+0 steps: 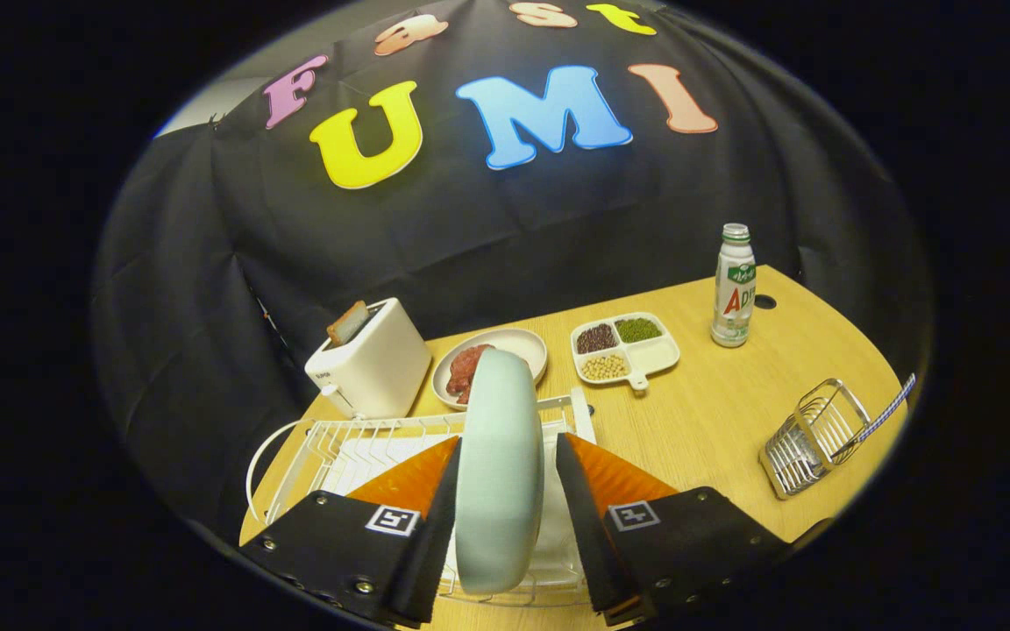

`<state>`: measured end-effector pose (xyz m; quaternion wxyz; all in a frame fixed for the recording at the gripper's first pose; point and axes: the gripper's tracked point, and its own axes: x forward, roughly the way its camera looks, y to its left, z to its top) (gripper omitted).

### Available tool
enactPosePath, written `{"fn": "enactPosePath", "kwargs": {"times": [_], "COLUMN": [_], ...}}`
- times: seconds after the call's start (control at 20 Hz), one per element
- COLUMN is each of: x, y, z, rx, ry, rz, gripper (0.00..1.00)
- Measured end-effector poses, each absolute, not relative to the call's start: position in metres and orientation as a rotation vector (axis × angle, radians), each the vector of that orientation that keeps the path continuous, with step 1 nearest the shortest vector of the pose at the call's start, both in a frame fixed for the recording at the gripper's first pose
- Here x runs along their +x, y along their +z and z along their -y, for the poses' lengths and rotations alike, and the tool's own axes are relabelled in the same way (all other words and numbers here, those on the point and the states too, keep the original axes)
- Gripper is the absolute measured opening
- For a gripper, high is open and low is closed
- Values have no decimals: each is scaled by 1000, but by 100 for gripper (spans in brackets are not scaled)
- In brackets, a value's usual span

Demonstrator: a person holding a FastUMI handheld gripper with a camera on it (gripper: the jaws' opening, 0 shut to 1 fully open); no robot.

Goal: Take the plate from the dish rack, then take the spoon from the basket and place it into the plate.

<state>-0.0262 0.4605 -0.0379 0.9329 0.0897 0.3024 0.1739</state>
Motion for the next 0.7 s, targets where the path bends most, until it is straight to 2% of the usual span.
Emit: {"fn": "enactPosePath", "kwargs": {"times": [0.15,0.25,0.55,0.7], "x": [-21,-20,-17,-15], "y": [-45,-47,-28,-14], "z": [-456,-454,-447,-459], "rx": [127,72,-162,-262], "ry": [300,256,62,12], "rz": [-645,-647,-587,-546], "gripper": [45,38,29,29]}}
